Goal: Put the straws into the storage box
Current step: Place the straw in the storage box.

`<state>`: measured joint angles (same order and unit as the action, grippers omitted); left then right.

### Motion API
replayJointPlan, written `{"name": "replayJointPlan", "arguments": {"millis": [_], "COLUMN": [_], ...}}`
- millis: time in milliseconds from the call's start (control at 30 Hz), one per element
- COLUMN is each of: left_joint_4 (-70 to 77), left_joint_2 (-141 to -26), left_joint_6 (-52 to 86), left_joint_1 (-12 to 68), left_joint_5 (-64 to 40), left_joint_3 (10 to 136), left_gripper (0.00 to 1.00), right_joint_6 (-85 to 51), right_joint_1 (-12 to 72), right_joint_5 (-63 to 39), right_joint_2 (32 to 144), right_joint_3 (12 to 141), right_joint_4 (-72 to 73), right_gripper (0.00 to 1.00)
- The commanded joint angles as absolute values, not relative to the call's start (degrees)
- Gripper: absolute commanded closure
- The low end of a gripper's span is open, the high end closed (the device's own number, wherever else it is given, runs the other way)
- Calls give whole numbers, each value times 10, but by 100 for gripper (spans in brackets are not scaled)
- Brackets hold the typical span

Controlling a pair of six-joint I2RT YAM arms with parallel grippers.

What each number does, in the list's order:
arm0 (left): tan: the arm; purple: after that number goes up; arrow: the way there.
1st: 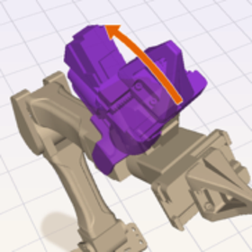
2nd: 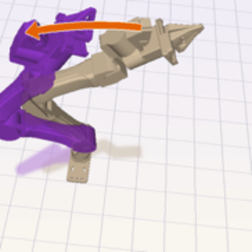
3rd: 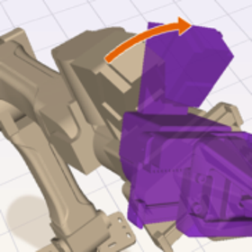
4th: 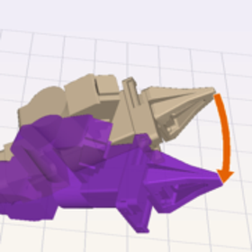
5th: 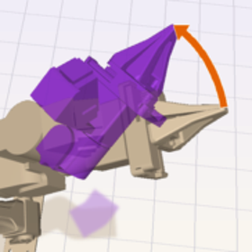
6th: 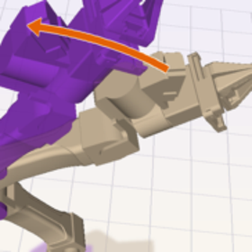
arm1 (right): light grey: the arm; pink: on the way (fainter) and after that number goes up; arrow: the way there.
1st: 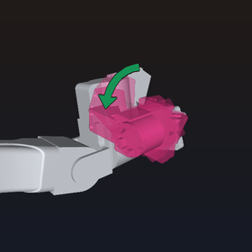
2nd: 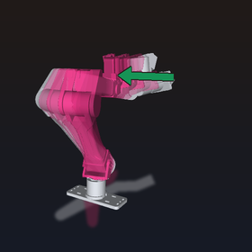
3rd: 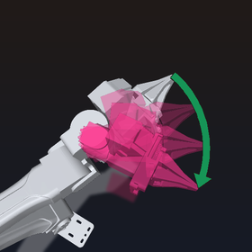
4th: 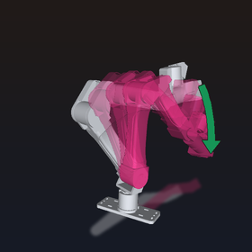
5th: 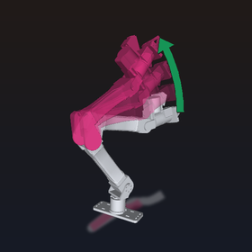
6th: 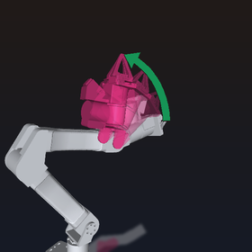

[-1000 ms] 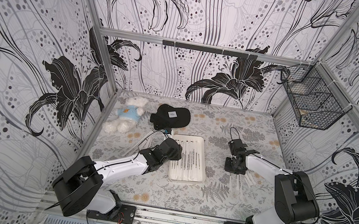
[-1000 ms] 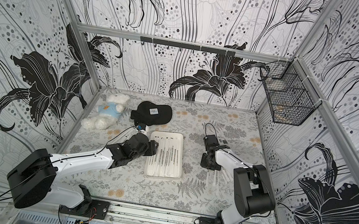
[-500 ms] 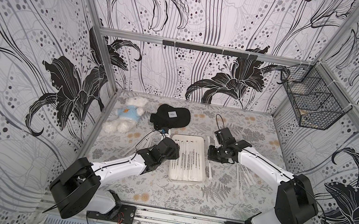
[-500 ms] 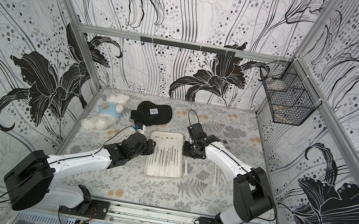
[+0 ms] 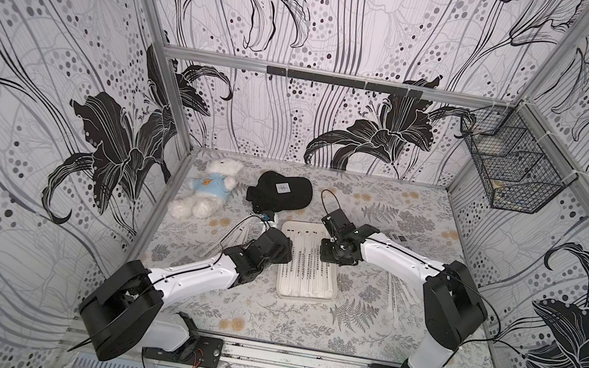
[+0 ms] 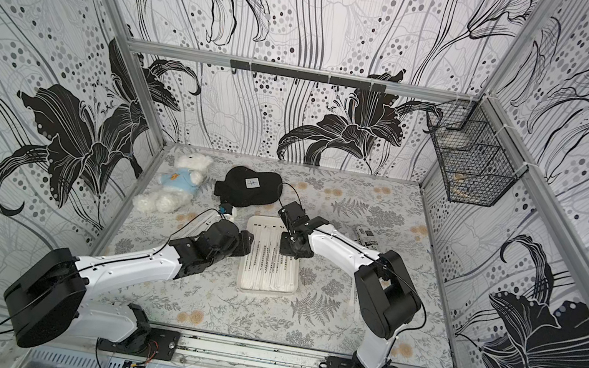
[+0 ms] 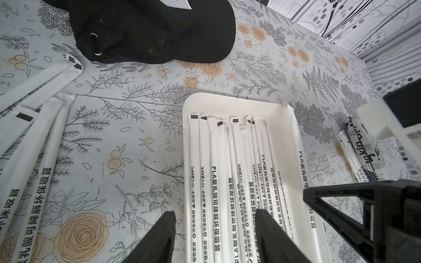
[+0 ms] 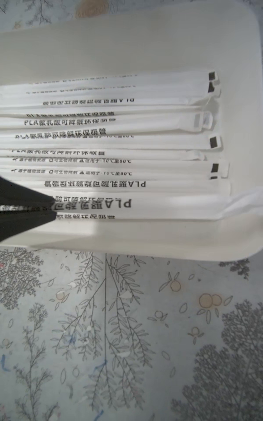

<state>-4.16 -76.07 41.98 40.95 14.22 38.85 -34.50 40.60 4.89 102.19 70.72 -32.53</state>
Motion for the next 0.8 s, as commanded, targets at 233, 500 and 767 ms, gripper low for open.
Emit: {"name": "replayJointPlan", "arguments": {"millis": [233, 500, 767], "left_joint_4": [-35, -34, -39], "left_joint_2": [-751, -749, -747], "left_joint_6": [422, 420, 421], "left_joint_1": [405, 405, 404], "left_joint_5": [149, 151, 154], "left_joint_3": [381, 381, 387], "left_gripper": [39, 39, 39], "right_joint_6": [-370, -379, -378], "right_joint_1": [408, 408, 410], "right_joint_5": [76, 82, 86], "right_joint_2": [1057, 1071, 1055], "right_joint_3": [691, 683, 688], "right_joint_4": [-315, -309, -318], "right_gripper": [89, 87, 79]}}
